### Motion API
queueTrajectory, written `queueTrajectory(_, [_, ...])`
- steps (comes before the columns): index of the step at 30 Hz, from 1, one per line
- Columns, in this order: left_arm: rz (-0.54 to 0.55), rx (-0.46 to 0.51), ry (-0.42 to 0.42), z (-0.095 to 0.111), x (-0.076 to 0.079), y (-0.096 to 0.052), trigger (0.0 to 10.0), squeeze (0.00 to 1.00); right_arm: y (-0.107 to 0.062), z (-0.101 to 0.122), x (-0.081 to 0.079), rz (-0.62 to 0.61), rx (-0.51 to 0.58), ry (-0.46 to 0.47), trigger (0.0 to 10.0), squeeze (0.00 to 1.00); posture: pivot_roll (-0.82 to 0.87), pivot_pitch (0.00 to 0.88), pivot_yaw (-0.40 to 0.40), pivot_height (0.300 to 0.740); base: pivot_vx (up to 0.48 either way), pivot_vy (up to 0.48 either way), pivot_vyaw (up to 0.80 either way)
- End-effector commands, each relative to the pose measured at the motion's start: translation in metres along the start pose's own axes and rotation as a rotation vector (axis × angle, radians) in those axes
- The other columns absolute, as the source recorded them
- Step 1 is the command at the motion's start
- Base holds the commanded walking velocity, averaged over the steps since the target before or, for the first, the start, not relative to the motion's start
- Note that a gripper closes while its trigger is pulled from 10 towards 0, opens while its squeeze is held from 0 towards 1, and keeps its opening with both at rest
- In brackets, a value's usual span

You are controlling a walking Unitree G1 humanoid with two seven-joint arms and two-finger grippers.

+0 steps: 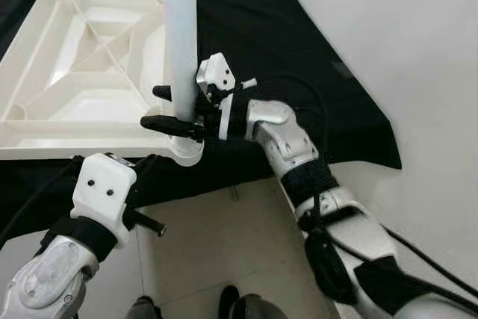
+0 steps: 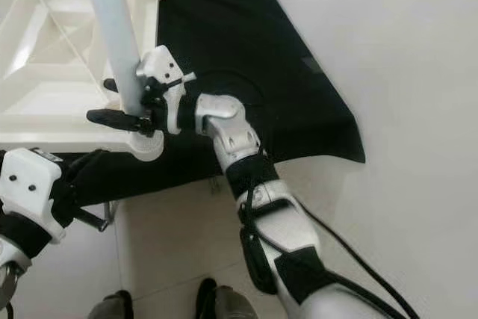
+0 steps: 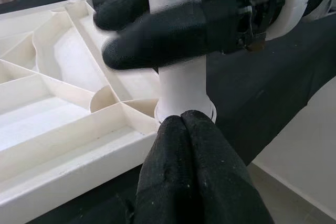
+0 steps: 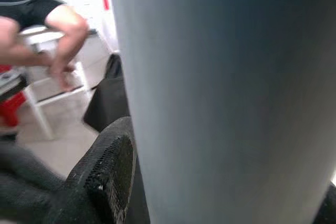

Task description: Building children table

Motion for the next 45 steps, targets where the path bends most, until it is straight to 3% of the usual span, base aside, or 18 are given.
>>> queueTrajectory(1, [-0.011,-0.008,-0.003,-0.001,0.004,-0.002,10.0,0.00,0.005,-0.004,-0.008,0.069,-0.038,-0.016,10.0,0.00,0.25,0.274,-0.187,0.740,0.000,0.000,0.00])
queueTrajectory(2, [-0.012,-0.009,-0.002,-0.001,0.004,-0.003,10.0,0.00,0.004,-0.007,-0.011,0.104,-0.062,-0.025,10.0,0.00,0.26,0.278,-0.189,0.740,0.000,0.000,0.00])
queueTrajectory(3, [-0.011,-0.009,-0.002,-0.001,0.004,-0.003,10.0,0.00,0.005,-0.008,-0.013,0.128,-0.075,-0.024,0.0,0.00,0.26,0.282,-0.189,0.740,0.000,0.000,0.00])
queueTrajectory(18, [-0.008,-0.005,-0.011,0.000,0.007,-0.002,10.0,0.00,-0.008,-0.013,-0.009,0.173,-0.109,-0.018,0.0,0.00,0.24,0.269,-0.198,0.740,0.000,0.000,0.00])
queueTrajectory(21, [-0.009,-0.007,-0.016,-0.001,0.009,-0.003,10.0,0.00,-0.018,-0.017,-0.001,0.099,-0.109,-0.006,0.0,0.00,0.24,0.253,-0.204,0.740,0.000,0.000,0.00])
queueTrajectory(22, [-0.010,-0.008,-0.018,-0.001,0.009,-0.004,10.0,0.00,-0.023,-0.023,0.010,-0.030,-0.114,0.010,0.0,0.00,0.24,0.255,-0.209,0.740,0.000,0.000,0.00])
queueTrajectory(23, [-0.011,-0.009,-0.018,-0.002,0.009,-0.005,10.0,0.00,-0.029,-0.036,0.031,-0.306,-0.123,0.044,0.0,0.00,0.23,0.261,-0.216,0.740,0.000,0.000,0.00])
queueTrajectory(25, [-0.011,-0.010,-0.018,-0.001,0.009,-0.005,10.0,0.00,-0.034,-0.062,0.025,-0.526,-0.147,0.082,0.0,0.00,0.23,0.265,-0.202,0.740,0.000,0.000,0.00])
queueTrajectory(26, [-0.011,-0.010,-0.018,-0.001,0.009,-0.005,10.0,0.00,-0.034,-0.062,0.025,-0.526,-0.147,0.082,0.0,0.00,0.23,0.265,-0.202,0.740,0.000,0.000,0.00])
queueTrajectory(27, [-0.010,-0.012,-0.020,-0.001,0.007,-0.005,10.0,0.00,-0.036,-0.080,0.006,-0.645,-0.165,0.122,0.0,0.00,0.23,0.275,-0.193,0.740,0.000,0.000,0.00])
queueTrajectory(30, [-0.023,-0.015,-0.032,-0.003,0.010,-0.004,10.0,0.00,-0.025,-0.087,-0.022,-0.676,-0.140,0.148,0.0,0.00,0.21,0.252,-0.178,0.740,0.000,0.000,0.00])
queueTrajectory(35, [-0.045,-0.011,-0.045,-0.005,0.017,0.000,10.0,0.00,0.000,-0.077,-0.016,-0.561,-0.078,0.161,0.0,0.00,0.22,0.243,-0.193,0.740,0.000,0.000,0.00])
queueTrajectory(36, [-0.039,-0.009,-0.041,-0.005,0.015,0.000,10.0,0.00,0.003,-0.075,-0.012,-0.552,-0.084,0.148,7.1,0.00,0.22,0.241,-0.195,0.740,0.000,0.000,0.00])
queueTrajectory(38, [-0.035,-0.007,-0.038,-0.005,0.014,0.000,10.0,0.00,0.004,-0.075,-0.011,-0.559,-0.094,0.137,7.1,0.00,0.22,0.238,-0.196,0.740,0.000,0.000,0.00])
queueTrajectory(39, [-0.017,-0.002,-0.028,-0.004,0.009,0.000,10.0,0.00,0.009,-0.068,-0.011,-0.533,-0.080,0.131,10.0,0.00,0.23,0.231,-0.194,0.740,0.000,0.000,0.00])
queueTrajectory(40, [-0.017,-0.002,-0.028,-0.004,0.009,0.000,10.0,0.00,0.009,-0.068,-0.011,-0.533,-0.080,0.131,10.0,0.00,0.23,0.231,-0.194,0.740,0.000,0.000,0.00])
queueTrajectory(41, [-0.014,-0.001,-0.027,-0.004,0.008,0.000,10.0,0.00,0.015,-0.060,-0.016,-0.452,-0.055,0.147,10.0,1.00,0.23,0.230,-0.194,0.740,0.000,0.000,0.00])
queueTrajectory(45, [-0.023,-0.003,-0.028,-0.004,0.011,0.001,10.0,0.00,0.023,-0.032,-0.027,-0.242,0.020,0.098,10.0,1.00,0.23,0.233,-0.191,0.740,0.000,0.000,0.00])
Point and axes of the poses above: a point about 5 cm out from each wrist's last joint towards the gripper, its own y axis pointing out of the wrist towards the gripper, its own z axis along the axis of the wrist's last joint, x = y × z, the point moved 5 cm from there along y, pointing out of the wrist towards the gripper, and after that the axes turned 2 degrees about y, right-handed, at the moved point
